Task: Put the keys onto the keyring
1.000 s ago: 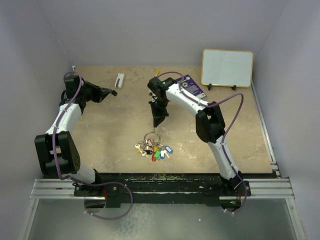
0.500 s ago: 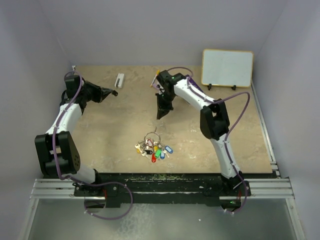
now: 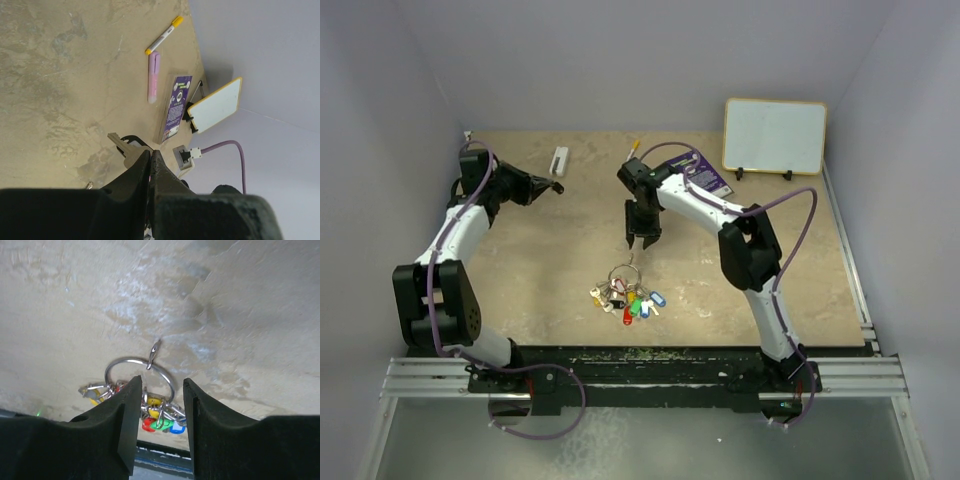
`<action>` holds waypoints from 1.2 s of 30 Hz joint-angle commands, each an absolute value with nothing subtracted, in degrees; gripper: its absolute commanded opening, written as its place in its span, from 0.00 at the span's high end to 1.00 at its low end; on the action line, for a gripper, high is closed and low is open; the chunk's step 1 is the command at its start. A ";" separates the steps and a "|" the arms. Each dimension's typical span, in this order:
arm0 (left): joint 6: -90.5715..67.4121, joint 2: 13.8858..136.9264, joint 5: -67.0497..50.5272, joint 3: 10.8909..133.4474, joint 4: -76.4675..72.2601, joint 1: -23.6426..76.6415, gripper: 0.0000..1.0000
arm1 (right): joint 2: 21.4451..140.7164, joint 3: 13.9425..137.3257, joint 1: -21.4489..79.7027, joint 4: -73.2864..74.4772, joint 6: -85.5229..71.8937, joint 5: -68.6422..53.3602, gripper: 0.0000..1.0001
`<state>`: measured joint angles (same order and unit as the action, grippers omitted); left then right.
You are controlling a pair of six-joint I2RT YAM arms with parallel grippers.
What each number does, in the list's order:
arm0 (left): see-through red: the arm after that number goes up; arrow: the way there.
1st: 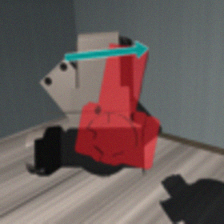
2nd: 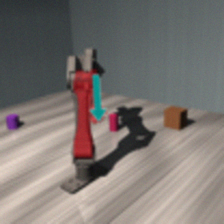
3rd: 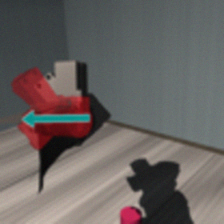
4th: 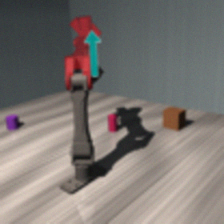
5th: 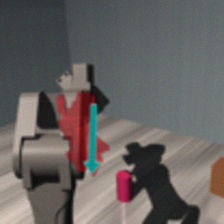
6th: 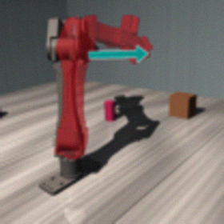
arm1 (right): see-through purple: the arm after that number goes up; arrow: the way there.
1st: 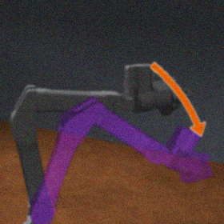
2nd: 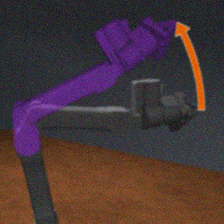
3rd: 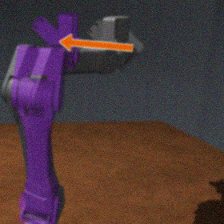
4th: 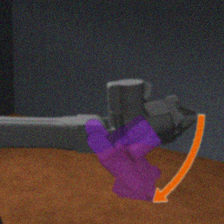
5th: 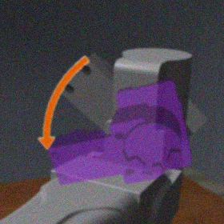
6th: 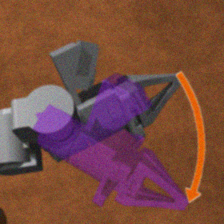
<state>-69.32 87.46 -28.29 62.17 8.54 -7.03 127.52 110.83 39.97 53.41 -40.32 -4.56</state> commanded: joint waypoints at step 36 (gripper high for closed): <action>-68.70 87.45 -27.84 65.57 6.69 -2.28 0.96 | 131.05 107.96 43.89 50.60 -47.24 0.71 0.88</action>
<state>-69.32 87.46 -28.01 63.35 8.62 -2.48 131.72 108.62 43.51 50.59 -46.52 0.38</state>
